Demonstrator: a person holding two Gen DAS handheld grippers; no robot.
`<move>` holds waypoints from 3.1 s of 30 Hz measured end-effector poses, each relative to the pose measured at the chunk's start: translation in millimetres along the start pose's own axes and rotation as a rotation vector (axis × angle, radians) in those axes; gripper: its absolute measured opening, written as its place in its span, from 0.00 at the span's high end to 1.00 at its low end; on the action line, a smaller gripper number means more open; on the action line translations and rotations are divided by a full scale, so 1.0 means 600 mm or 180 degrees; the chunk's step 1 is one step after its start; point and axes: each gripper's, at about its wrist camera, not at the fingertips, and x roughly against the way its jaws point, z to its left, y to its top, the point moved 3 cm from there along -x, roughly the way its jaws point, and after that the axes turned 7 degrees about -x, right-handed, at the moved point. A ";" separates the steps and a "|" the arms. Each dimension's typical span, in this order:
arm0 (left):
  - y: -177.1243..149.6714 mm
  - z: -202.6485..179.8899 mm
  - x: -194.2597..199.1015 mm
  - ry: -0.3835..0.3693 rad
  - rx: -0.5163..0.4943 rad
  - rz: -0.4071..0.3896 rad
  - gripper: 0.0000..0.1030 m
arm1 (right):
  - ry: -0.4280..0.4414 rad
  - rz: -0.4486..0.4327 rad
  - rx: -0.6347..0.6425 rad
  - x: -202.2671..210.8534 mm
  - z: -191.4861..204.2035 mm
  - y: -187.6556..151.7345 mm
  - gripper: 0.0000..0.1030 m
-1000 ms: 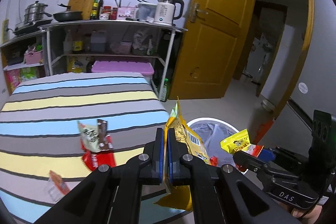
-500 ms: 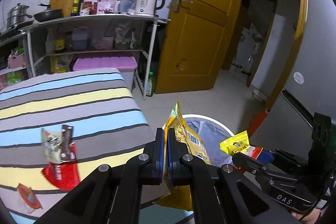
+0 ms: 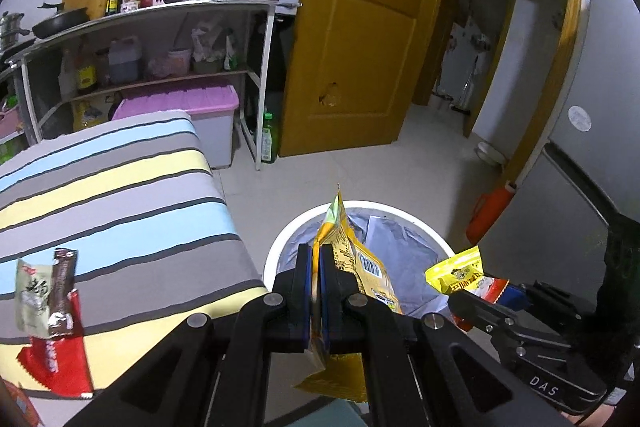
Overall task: Collect trash
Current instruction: 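Carry the chip bag and mint pack over the bin and open both grippers, then move both open grippers back toward the table, then grasp the clear cup with pink lid using the left gripper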
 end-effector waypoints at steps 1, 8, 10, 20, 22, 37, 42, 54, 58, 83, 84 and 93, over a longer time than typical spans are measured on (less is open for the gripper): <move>0.001 0.000 -0.008 -0.0005 -0.0001 0.0018 0.97 | -0.0021 0.0013 -0.0013 -0.004 -0.004 0.000 0.63; 0.003 0.006 -0.036 -0.0053 0.0018 0.0094 0.94 | -0.0132 0.0038 -0.0104 -0.024 -0.025 0.001 0.57; 0.001 0.009 -0.037 -0.0053 0.0034 0.0106 0.94 | -0.0157 0.0025 -0.0108 -0.022 -0.027 -0.001 0.57; 0.001 0.017 0.002 0.0002 0.0041 -0.0031 0.93 | -0.0160 -0.0039 -0.0038 -0.005 -0.008 0.002 0.56; -0.004 0.020 0.018 0.0025 0.0063 -0.0075 0.93 | -0.0151 -0.0056 -0.0019 0.003 0.000 0.001 0.56; -0.056 0.101 0.154 0.0408 0.0253 -0.0313 0.93 | 0.0245 -0.0138 0.0326 0.055 0.121 -0.014 0.57; -0.085 0.141 0.192 0.0590 0.0332 -0.0319 0.93 | 0.0393 -0.0107 0.0454 0.057 0.168 -0.023 0.57; -0.156 0.245 0.263 0.1000 0.0490 -0.0314 0.72 | 0.0683 0.0029 0.0746 0.038 0.278 -0.049 0.56; -0.187 0.272 0.280 0.1134 0.0537 -0.0288 0.71 | 0.0745 0.0100 0.0829 0.026 0.303 -0.059 0.57; -0.254 0.319 0.233 0.0912 0.0423 0.0037 0.44 | 0.0829 0.0368 0.0974 -0.050 0.373 -0.071 0.57; -0.254 0.319 0.231 0.0910 0.0413 0.0043 0.44 | 0.0830 0.0374 0.0972 -0.053 0.374 -0.070 0.56; -0.247 0.315 0.219 0.0876 0.0427 0.0071 0.56 | 0.0901 0.0496 0.0857 -0.111 0.398 -0.054 0.56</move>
